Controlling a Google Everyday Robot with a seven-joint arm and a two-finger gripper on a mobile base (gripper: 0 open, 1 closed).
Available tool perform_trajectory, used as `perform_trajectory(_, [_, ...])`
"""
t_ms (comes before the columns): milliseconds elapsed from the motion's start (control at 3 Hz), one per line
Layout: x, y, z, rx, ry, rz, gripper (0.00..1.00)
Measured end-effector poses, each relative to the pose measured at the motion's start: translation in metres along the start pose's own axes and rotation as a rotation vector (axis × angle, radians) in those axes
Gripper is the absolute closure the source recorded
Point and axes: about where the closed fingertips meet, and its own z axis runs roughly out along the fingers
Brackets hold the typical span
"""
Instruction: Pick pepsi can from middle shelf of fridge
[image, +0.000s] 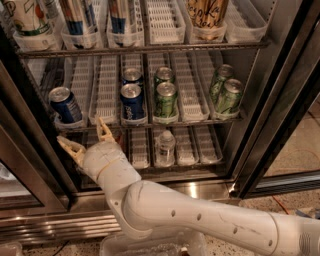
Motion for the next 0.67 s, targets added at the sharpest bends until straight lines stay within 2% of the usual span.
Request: perform_trajectory(667, [-0.005, 0.0, 0.024, -0.056, -0.01, -0.008, 0.28])
